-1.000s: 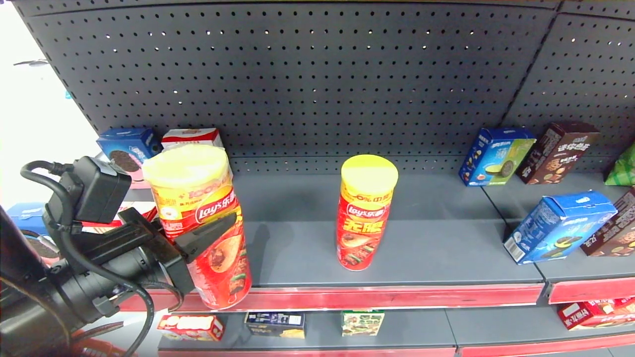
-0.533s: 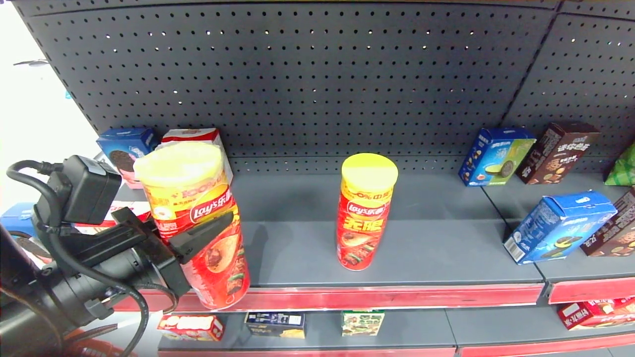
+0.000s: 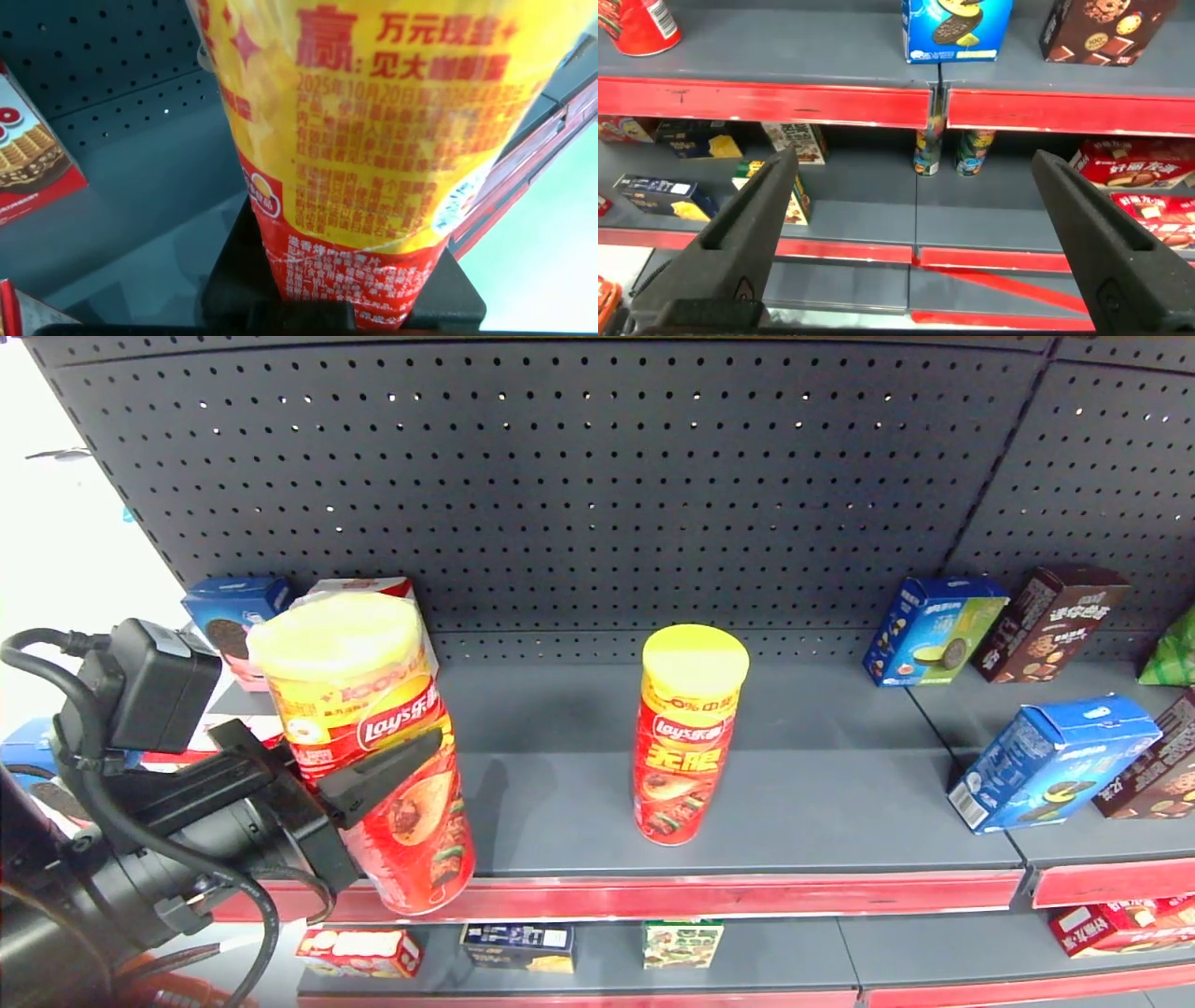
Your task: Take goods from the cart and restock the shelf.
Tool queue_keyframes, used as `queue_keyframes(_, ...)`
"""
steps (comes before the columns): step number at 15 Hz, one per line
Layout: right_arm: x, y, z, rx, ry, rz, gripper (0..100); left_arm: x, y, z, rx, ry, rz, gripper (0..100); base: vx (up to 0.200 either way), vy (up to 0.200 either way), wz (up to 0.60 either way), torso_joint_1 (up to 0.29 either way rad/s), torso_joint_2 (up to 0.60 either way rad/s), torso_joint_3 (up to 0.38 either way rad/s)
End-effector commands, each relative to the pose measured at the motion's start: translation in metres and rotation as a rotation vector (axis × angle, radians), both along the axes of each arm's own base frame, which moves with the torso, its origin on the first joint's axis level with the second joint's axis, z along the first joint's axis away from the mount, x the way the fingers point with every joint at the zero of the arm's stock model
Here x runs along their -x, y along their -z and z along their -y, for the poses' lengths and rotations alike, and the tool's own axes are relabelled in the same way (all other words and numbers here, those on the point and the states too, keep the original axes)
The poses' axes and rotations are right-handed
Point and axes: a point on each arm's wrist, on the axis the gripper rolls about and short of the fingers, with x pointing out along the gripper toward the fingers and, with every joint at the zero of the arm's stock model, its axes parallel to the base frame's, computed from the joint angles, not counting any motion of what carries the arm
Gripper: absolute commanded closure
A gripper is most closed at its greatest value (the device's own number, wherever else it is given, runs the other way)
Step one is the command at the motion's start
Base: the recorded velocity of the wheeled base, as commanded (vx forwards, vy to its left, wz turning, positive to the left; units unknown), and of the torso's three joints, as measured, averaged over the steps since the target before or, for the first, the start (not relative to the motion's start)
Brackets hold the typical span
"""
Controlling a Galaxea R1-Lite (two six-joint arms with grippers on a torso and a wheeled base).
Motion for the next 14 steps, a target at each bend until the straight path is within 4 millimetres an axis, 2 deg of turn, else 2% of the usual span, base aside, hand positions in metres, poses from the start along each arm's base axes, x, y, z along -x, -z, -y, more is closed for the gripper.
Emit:
queue_keyframes(1, 0.0, 0.0, 0.0, 0.0, 0.001, -0.004, 0, -0.003, -0.005, 0.0, 0.007, -0.006, 0.015, 100, 0.0, 0.0, 0.0, 0.0, 0.0, 0.0)
queue_keyframes(5, 0.0, 0.0, 0.0, 0.0, 0.001, -0.002, 0, -0.021, -0.028, 0.008, 0.028, 0.022, 0.061, 100, 0.0, 0.0, 0.0, 0.0, 0.0, 0.0)
queue_keyframes(6, 0.0, 0.0, 0.0, 0.0, 0.001, -0.004, 0, -0.021, -0.028, 0.008, 0.026, 0.027, 0.059, 100, 0.0, 0.0, 0.0, 0.0, 0.0, 0.0)
queue_keyframes(8, 0.0, 0.0, 0.0, 0.0, -0.001, -0.002, 0, -0.043, -0.035, 0.017, 0.024, 0.056, 0.06, 100, 0.0, 0.0, 0.0, 0.0, 0.0, 0.0)
queue_keyframes(9, 0.0, 0.0, 0.0, 0.0, -0.001, -0.002, 0, -0.043, -0.035, 0.017, 0.024, 0.056, 0.06, 100, 0.0, 0.0, 0.0, 0.0, 0.0, 0.0)
queue_keyframes(10, 0.0, 0.0, 0.0, 0.0, 0.001, -0.002, 0, -0.057, -0.042, 0.023, 0.058, 0.159, -0.01, 100, 0.0, 0.0, 0.0, 0.0, 0.0, 0.0)
queue_keyframes(11, 0.0, 0.0, 0.0, 0.0, -0.001, -0.004, 0, -0.063, -0.047, 0.027, 0.057, 0.239, -0.018, 100, 0.0, 0.0, 0.0, 0.0, 0.0, 0.0)
queue_keyframes(13, 0.0, 0.0, 0.0, 0.0, -0.001, -0.002, 0, -0.078, -0.047, 0.032, 0.042, 0.331, -0.039, 100, 0.0, 0.0, 0.0, 0.0, 0.0, 0.0)
queue_keyframes(14, 0.0, 0.0, 0.0, 0.0, 0.001, -0.004, 0, -0.092, -0.044, 0.038, 0.035, 0.364, -0.045, 100, 0.0, 0.0, 0.0, 0.0, 0.0, 0.0)
